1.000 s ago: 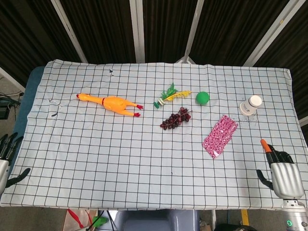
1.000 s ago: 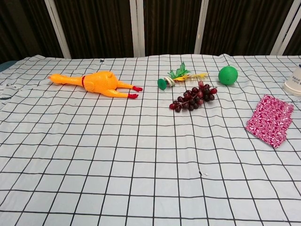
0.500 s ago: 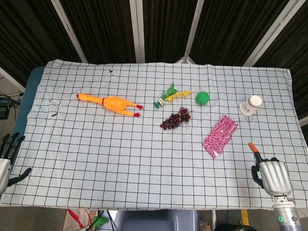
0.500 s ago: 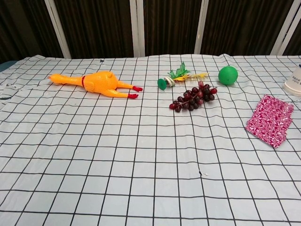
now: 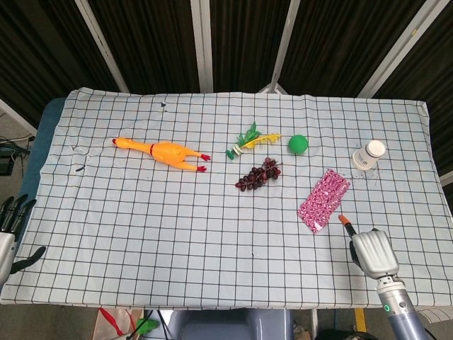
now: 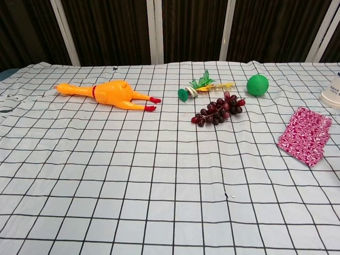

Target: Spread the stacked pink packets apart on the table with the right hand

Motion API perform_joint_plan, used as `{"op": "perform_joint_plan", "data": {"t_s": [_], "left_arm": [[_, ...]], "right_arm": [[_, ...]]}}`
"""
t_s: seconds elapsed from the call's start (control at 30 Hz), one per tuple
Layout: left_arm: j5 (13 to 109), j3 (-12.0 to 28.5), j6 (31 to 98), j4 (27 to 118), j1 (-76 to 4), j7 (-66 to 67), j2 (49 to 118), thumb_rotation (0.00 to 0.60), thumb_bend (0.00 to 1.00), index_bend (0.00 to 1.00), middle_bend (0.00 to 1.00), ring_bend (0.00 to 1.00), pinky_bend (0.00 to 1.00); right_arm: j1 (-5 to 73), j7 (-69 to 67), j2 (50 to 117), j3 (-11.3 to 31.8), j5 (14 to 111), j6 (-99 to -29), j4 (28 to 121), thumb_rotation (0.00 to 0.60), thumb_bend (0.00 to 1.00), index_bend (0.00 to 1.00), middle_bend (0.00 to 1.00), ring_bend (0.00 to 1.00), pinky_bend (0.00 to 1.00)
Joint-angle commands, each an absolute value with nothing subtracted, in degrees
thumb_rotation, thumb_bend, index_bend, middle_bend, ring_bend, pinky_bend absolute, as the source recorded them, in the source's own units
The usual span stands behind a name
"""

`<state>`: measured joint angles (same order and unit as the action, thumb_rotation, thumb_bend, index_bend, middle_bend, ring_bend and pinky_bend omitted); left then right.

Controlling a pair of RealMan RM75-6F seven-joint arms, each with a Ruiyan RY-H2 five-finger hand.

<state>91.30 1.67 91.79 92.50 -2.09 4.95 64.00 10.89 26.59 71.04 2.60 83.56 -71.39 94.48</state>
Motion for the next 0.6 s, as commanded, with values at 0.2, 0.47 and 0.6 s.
{"op": "perform_joint_plan", "data": {"t_s": [0.2,0.47,0.6], "left_arm": [[90.9,1.8,91.4,92.6,-2.2,5.5,64.2,0.600,0.27,0.10,0.04,0.03,0.17],[90.5,1.9,91.4,92.6,-2.2,5.2,64.0,0.600,0.27,0.10,0.04,0.03,0.17],[90.6,1.9,91.4,92.6,-2.2,5.2,64.0,0.600,0.27,0.10,0.04,0.03,0.17]], "right_arm": [[15.6,34.6,74.1,3.1,77.8,-63.9,94.1,0.600,0.73,0.18,0.82,0.83,0.62],[18.2,39.6,77.1,3.1,73.5,-61.1,93.9,0.600,0.73,0.18,0.82,0.83,0.62],[19.6,41.7,78.4,3.5,70.9,-60.2,93.7,0.600,0.73,0.18,0.82,0.83,0.62]]}}
